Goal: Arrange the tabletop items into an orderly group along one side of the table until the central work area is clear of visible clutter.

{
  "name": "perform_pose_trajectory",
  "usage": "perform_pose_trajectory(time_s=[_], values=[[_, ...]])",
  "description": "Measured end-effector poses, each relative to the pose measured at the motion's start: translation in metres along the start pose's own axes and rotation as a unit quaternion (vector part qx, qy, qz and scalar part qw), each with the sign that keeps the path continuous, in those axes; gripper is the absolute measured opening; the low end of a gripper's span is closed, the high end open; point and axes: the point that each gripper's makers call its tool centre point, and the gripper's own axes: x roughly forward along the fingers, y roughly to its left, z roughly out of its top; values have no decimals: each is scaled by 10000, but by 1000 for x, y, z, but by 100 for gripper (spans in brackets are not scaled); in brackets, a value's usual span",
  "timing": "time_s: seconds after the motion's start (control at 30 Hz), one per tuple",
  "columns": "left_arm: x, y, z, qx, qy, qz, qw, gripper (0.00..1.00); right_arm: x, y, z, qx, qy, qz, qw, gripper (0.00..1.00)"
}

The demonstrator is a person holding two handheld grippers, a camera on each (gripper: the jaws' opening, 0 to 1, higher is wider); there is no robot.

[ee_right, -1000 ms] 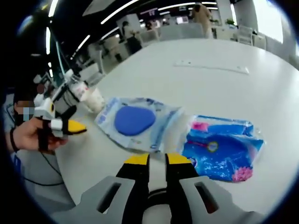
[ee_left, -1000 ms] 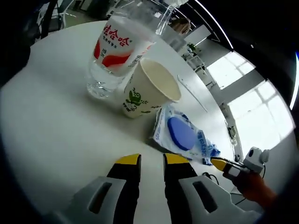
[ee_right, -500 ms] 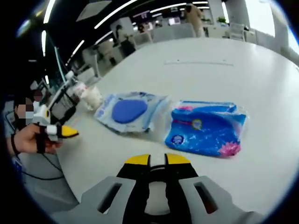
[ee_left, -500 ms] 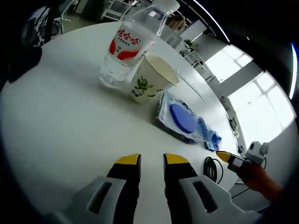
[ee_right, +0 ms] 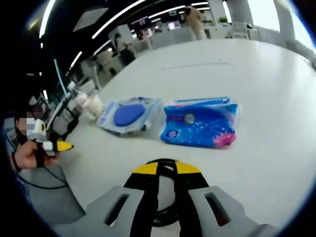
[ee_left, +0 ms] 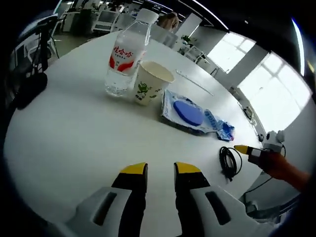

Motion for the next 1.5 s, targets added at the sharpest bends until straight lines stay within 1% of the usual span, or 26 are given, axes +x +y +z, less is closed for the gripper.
perform_pose_trajectory(time_s=[0.1,0.27,0.47,0.63,0.73,0.8,0.93,1.13,1.17,1.23,1.33,1.5], values=[[-7,5,-5,-137,-32,-17,9999,19,-5,-5,-5,54,-7,-29,10000,8],[-19,14,-16,-111,-18,109,9999,19,-15,-15,-10,180,-74,-100,9998,8],[-32,14,-24,179,7,182,9997,20,-23,-29,-9,344,-172,-188,9991,8],[-39,9,-28,314,-16,123,9994,21,-29,-39,-1,403,-249,-295,9984,8],[-43,1,-28,311,-108,11,9995,23,-28,-48,5,417,-279,-353,9981,8],[-44,-2,-27,425,-135,-14,9990,24,-27,-53,11,435,-315,-393,9978,8],[-45,-5,-26,615,-78,0,9981,24,-26,-62,19,471,-350,-470,9972,8],[-50,-4,-20,492,-193,-27,9986,24,-20,-75,27,531,-347,-587,9963,8],[-51,-4,-19,400,-221,-43,9989,24,-19,-79,28,590,-363,-626,9956,8],[-52,-3,-19,407,-233,-41,9989,24,-15,-86,28,742,-344,-684,9943,8],[-56,0,-19,384,-247,2,9990,24,-11,-91,32,823,-382,-721,9933,8],[-60,4,-23,376,-207,39,9991,24,-1,-96,41,982,-442,-731,9915,8]])
